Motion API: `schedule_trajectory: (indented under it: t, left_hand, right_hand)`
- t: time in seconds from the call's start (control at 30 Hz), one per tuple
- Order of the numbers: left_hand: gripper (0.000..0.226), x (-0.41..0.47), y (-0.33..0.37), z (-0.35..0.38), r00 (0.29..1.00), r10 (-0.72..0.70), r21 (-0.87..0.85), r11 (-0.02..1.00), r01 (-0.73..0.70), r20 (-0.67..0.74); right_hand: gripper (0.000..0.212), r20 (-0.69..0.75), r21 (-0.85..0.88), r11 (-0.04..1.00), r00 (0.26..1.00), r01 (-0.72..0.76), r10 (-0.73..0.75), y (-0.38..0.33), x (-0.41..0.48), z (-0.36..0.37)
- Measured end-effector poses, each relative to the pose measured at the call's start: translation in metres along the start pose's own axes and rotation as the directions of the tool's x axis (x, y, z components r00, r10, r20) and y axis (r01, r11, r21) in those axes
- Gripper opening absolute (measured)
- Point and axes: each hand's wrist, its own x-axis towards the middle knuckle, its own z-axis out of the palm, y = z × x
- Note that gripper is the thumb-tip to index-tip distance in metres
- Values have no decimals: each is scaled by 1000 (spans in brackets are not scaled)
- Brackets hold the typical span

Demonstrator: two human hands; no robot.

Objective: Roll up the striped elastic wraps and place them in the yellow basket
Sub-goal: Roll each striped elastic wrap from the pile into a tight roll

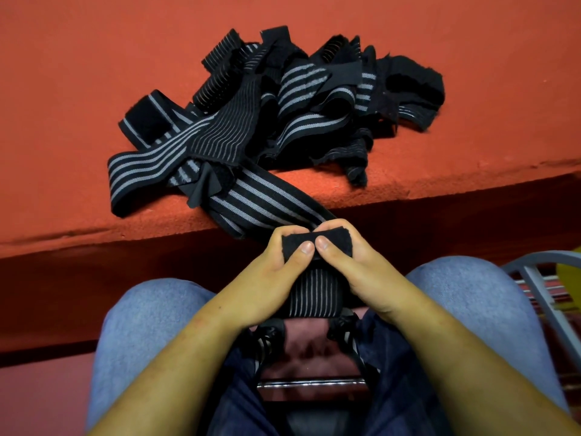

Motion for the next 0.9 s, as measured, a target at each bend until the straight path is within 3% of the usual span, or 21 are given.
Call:
schedule_trajectory:
  t: [0.33,0.57,0.73,0.9]
  left_hand:
    - [42,0,7,1,999,7,-44,999,-9,-52]
    - [24,-2,15,-3,994,80,-140,986,-90,-76]
    - [29,-3,13,-5,982,142,-124,980,-158,-124]
    - [38,-2,12,-6,965,209,-89,970,-225,-159]
  right_hand:
    - [24,-39,10,999,999,30,-30,-5,1,-2]
    - [37,-45,100,995,999,21,-17,-4,1,-4]
    - [36,-34,303,951,997,-58,71,-3,3,-2]
    - [50,-15,362,928,995,-83,95,-3,3,-1]
